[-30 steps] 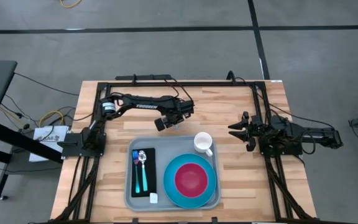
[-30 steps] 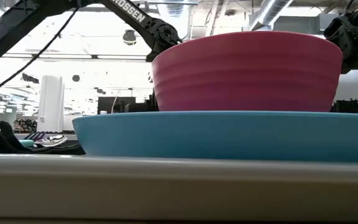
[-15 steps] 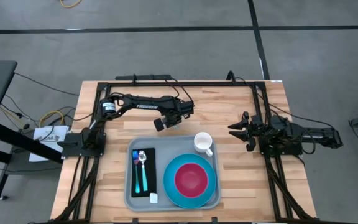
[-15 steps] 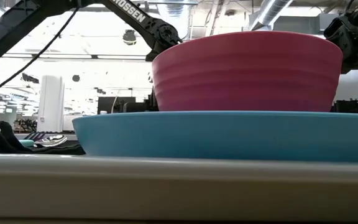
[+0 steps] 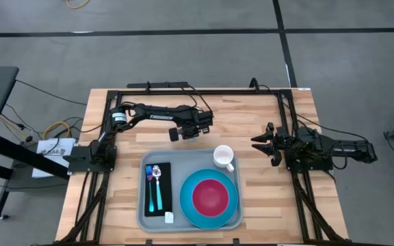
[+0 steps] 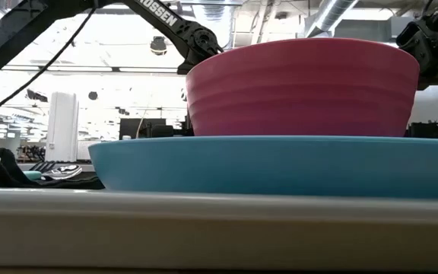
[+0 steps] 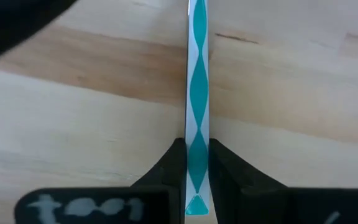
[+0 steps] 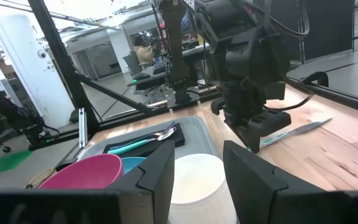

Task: Set up tray
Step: Put the blue patterned knife on top of the black napkin on the gray tray to the right of the green spoon

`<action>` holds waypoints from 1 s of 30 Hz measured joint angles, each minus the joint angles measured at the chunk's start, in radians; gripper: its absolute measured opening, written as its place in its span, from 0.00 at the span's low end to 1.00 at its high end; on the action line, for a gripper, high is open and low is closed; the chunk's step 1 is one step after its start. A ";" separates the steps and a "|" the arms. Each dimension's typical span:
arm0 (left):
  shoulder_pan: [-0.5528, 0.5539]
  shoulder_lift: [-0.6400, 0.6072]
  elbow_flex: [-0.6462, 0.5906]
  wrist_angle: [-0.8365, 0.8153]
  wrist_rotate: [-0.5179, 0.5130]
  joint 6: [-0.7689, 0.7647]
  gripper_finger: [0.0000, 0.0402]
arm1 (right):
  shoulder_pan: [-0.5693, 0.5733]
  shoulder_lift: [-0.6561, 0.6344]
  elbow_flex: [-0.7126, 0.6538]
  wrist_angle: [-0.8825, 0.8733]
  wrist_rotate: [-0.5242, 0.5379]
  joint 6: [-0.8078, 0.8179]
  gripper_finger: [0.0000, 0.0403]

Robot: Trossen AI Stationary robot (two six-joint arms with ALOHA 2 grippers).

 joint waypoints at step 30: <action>-0.338 -0.589 -0.007 -0.483 -0.153 -0.124 0.06 | 0.000 0.000 0.000 0.000 0.000 0.000 0.32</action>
